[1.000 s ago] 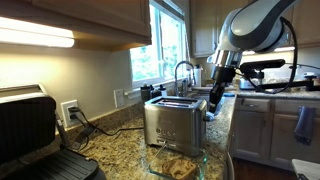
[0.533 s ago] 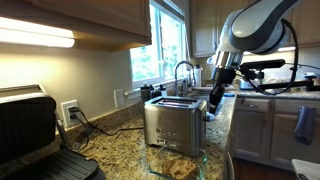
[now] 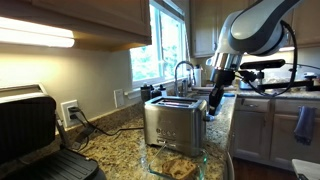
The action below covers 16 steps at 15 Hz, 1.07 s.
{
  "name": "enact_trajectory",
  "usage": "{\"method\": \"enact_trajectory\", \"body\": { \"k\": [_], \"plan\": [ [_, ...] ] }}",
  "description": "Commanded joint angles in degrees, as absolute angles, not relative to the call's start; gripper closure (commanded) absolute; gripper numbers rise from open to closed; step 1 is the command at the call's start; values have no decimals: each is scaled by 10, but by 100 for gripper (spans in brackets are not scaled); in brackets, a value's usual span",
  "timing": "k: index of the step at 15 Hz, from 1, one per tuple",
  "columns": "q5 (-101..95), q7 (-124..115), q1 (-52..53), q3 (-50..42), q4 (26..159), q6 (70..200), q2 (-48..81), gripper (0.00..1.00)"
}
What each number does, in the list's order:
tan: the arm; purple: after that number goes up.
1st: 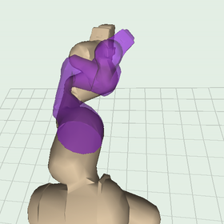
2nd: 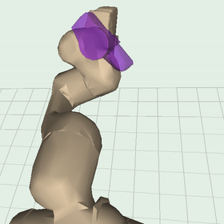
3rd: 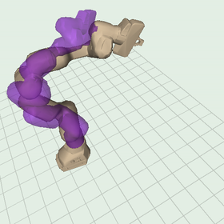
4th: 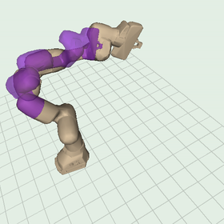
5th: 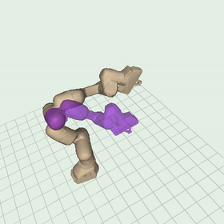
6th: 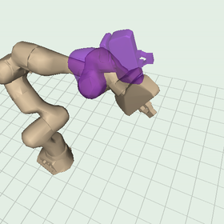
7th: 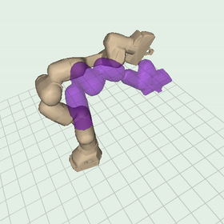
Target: Put the slice of bread in the toaster then push down the lever
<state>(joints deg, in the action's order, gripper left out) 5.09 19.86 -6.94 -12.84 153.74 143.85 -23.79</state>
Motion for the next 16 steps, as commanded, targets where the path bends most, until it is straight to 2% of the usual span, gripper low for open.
{"method": "enact_trajectory", "body": {
  "k": [1, 16],
  "plan": [
    [51, 188, -59, -128, 1542, 1464, -228, 97],
    [53, 181, -61, -125, 1520, 1475, -181, 97]
  ]
}}
